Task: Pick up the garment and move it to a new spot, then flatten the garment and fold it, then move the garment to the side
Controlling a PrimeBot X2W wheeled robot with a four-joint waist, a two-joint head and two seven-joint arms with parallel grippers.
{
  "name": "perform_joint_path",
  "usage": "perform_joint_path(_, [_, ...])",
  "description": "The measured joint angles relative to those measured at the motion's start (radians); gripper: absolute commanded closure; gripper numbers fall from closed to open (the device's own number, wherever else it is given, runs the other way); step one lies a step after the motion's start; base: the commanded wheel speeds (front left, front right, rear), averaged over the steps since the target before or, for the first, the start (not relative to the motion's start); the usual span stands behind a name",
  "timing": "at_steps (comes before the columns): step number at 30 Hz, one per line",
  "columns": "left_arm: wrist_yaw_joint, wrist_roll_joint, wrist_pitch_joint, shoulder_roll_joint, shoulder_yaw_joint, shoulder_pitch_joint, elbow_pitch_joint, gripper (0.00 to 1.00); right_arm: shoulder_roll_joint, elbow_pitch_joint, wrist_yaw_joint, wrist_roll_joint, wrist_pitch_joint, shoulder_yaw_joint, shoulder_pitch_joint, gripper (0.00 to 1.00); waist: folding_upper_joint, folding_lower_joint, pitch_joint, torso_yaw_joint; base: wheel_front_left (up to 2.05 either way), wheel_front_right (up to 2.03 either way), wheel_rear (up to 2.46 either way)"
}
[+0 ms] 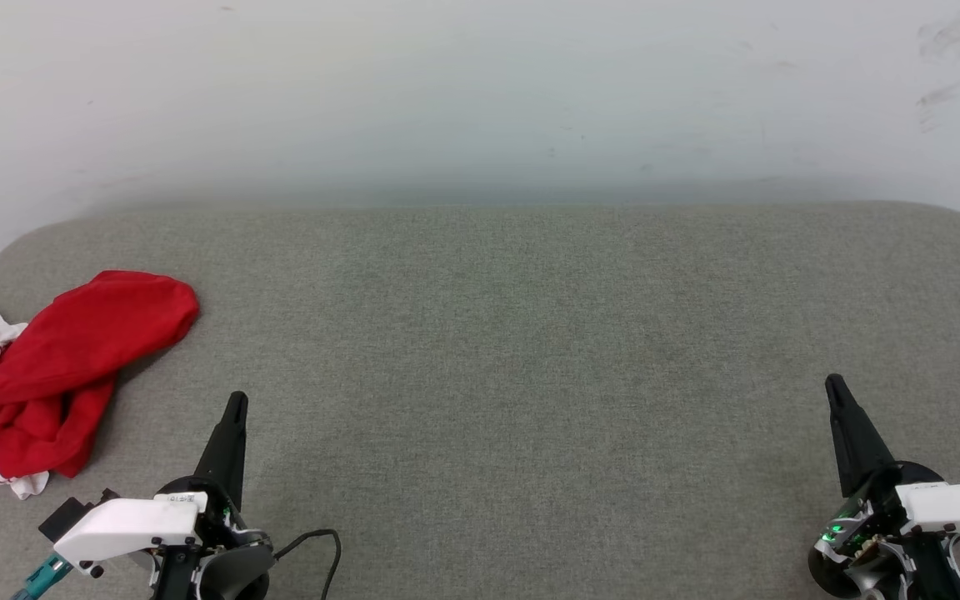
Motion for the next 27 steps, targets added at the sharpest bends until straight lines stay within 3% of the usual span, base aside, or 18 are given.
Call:
perform_joint_path(16, [0.0,0.0,0.0,0.0,0.0,0.0,0.0,1.0,0.0,0.0,0.0,0.0,0.0,0.0,0.0,1.0,0.0,0.0,0.0,0.0,0.0,0.0,0.0])
perform_joint_path(17, [0.0,0.0,0.0,0.0,0.0,0.0,0.0,0.0,0.0,0.0,0.0,0.0,0.0,0.0,0.0,0.0,0.0,0.0,0.0,0.0,0.0,0.0,0.0])
perform_joint_path(27, [0.0,0.019,-0.03,-0.004,-0.01,0.038,0.018,0.0,0.001,0.031,0.0,-0.031,-0.028,0.006,0.042,0.0,0.0,0.0,0.001,0.0,0.0,0.0,0.0])
